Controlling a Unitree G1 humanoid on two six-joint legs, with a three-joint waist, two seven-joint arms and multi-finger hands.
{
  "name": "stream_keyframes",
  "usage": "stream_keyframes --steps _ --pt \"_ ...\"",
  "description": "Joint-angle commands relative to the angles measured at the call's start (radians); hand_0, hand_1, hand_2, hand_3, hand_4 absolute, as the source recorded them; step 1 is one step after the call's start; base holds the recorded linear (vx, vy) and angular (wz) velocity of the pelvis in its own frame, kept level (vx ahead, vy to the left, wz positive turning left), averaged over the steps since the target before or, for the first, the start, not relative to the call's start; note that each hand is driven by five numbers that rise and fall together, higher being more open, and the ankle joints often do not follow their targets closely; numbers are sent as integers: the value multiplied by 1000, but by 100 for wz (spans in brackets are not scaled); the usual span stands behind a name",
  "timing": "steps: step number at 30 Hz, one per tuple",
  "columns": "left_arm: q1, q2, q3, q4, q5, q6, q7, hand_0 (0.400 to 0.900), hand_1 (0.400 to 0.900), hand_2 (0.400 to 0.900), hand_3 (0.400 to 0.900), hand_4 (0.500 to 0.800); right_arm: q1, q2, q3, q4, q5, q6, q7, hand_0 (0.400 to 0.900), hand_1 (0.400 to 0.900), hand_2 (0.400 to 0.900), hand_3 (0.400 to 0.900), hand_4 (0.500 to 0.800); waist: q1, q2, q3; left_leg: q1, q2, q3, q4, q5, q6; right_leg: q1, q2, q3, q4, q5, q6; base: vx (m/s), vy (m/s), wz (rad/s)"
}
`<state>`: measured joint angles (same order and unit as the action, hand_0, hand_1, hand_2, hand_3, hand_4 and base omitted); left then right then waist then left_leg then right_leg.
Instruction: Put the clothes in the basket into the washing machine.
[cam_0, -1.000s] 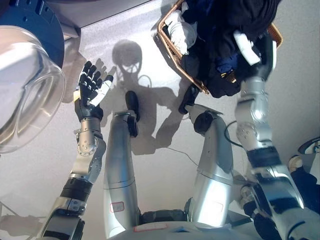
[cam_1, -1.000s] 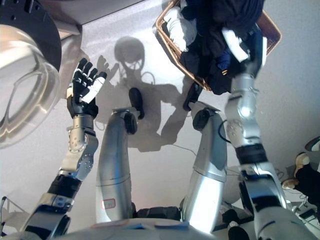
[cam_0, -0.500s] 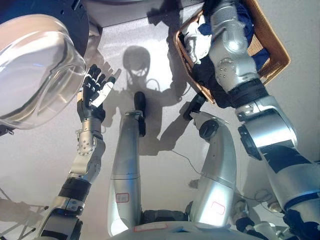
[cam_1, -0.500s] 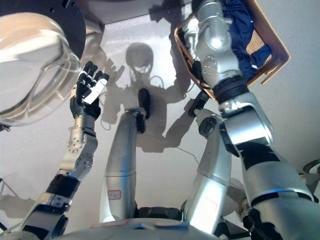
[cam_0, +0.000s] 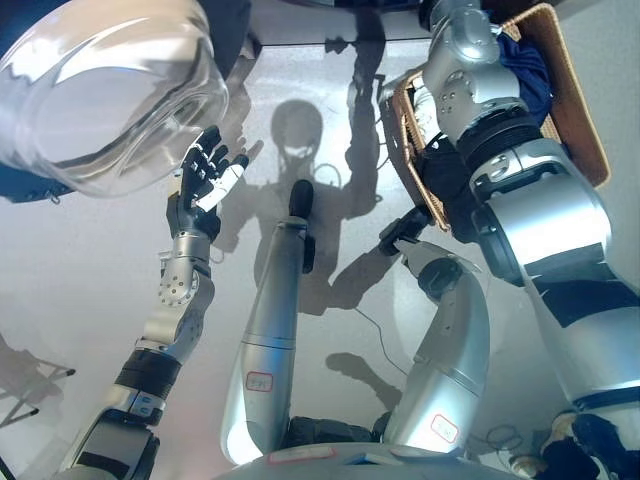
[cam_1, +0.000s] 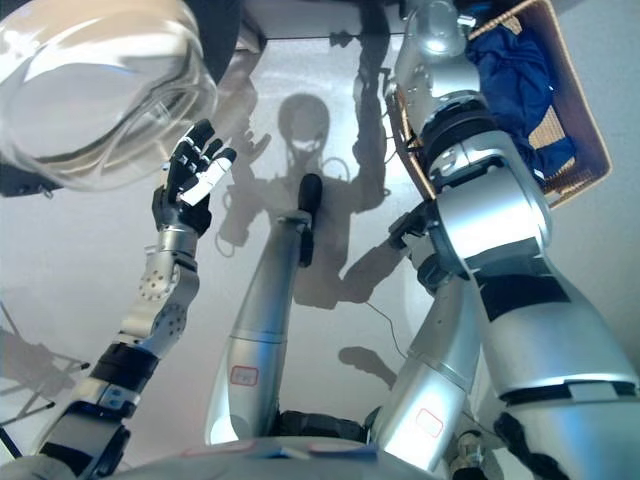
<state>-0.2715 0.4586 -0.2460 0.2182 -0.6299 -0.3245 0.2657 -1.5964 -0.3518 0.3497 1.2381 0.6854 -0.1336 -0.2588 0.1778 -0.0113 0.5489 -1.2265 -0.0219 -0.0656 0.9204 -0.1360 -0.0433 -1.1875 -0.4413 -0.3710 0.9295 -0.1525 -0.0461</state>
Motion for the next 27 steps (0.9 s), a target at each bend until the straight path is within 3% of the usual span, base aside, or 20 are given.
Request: stream_keyframes --steps 1,2,3,4,14,21,27 --pt "78 8 -39 13 5 -62 -16 900 900 900 900 800 -18 -2 35 -24 -25 -108 -7 400 400 400 400 500 4 51 -241 -132 -48 3 14 -7 16 -181 8 -10 69 -47 166 22 -14 8" --pt "79 8 -42 12 6 -63 -17 900 900 900 900 800 -21 -10 36 -26 -27 -111 -11 400 400 400 400 500 4 52 -241 -131 -48 3 13 -6 16 -180 7 -10 70 -48 166 17 -4 8" --pt "78 9 -46 17 6 -63 -16 900 900 900 900 800 -28 -19 36 -27 -23 -116 -17 527 527 527 527 576 5 53 -240 -131 -49 3 13 -6 15 -179 7 -9 71 -48 167 13 -5 8" --pt "76 9 -49 20 6 -64 -16 900 900 900 900 800 -28 -25 40 -29 -19 -120 -19 900 900 900 900 800 7 54 -239 -131 -49 4 12 -4 15 -179 6 -9 71 -47 167 12 -5 7" --pt "65 0 -39 17 3 -71 2 900 900 900 900 800 13 -17 53 -67 -64 -123 -36 900 900 900 900 800 -11 54 -230 -120 -51 9 12 4 8 -162 14 -8 61 -31 165 -1 0 1" --pt "68 -11 -27 26 17 -66 14 900 900 900 900 800 130 8 64 -243 -148 -135 -68 900 900 900 900 800 -43 46 -208 -65 -35 22 -48 25 2 -95 38 -25 -3 5 176 -40 34 -10" --pt "80 -59 7 114 36 -48 18 900 900 900 900 800 436 20 3 -526 -264 -133 -76 900 900 900 900 800 -105 11 -204 155 -4 59 -310 78 7 128 125 -86 -231 48 196 -53 50 -24"
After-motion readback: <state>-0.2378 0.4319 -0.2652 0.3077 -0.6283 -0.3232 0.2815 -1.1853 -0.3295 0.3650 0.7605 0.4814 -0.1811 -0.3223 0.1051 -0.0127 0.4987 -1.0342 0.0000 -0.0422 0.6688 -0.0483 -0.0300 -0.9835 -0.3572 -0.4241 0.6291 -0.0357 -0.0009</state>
